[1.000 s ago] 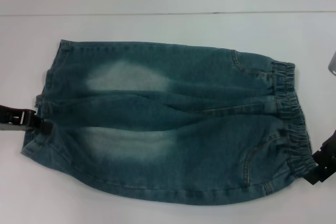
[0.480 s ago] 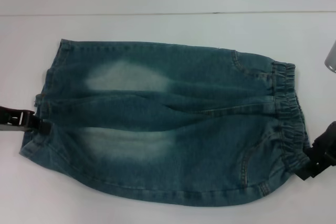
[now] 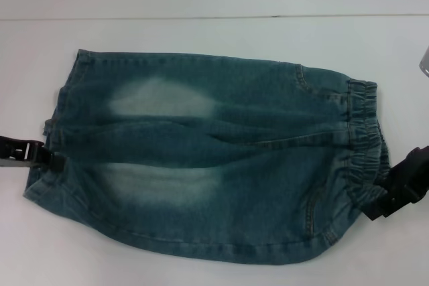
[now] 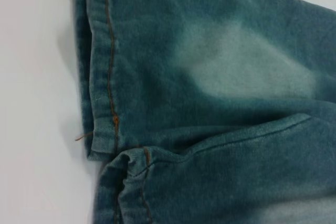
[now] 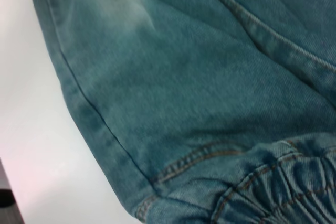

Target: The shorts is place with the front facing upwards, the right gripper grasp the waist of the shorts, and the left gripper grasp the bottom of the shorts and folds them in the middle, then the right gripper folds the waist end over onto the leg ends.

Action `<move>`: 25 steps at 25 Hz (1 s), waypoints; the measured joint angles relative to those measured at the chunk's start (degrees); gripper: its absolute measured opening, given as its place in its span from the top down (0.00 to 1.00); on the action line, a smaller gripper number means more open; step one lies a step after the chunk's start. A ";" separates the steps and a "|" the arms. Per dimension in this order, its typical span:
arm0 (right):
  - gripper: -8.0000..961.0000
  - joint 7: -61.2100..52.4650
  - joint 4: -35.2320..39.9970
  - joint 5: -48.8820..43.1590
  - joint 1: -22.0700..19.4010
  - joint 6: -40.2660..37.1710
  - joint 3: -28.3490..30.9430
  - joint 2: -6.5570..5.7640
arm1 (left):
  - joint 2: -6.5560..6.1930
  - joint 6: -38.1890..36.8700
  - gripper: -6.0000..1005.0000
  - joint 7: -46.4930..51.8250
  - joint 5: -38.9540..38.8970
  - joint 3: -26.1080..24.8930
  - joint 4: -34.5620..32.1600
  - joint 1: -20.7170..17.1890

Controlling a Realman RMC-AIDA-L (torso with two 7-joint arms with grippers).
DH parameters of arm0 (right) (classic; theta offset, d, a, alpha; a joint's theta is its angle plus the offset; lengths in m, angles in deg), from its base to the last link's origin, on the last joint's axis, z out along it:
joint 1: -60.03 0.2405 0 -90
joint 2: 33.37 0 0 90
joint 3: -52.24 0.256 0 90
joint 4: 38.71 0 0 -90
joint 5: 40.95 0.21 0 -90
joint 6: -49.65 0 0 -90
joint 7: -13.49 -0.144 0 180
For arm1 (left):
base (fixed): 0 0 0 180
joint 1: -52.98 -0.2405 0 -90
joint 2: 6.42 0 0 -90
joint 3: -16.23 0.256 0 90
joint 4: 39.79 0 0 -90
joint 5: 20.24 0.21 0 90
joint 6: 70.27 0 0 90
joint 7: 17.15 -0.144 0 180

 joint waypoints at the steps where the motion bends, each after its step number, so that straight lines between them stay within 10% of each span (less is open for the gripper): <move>1: 0.29 0.04 -0.03 0.53 -0.08 -0.10 0.11 -0.01 | 0.00 0.10 0.99 0.00 0.00 0.04 0.00 0.00; 9: 0.29 2.09 -0.91 1.65 -0.30 -0.87 2.09 -0.09 | -0.03 0.37 0.99 0.00 0.00 -0.08 0.09 0.21; 25: 0.93 5.11 -1.02 2.22 -0.31 1.05 4.04 0.09 | -0.01 0.75 0.99 0.00 0.00 -0.13 0.09 0.35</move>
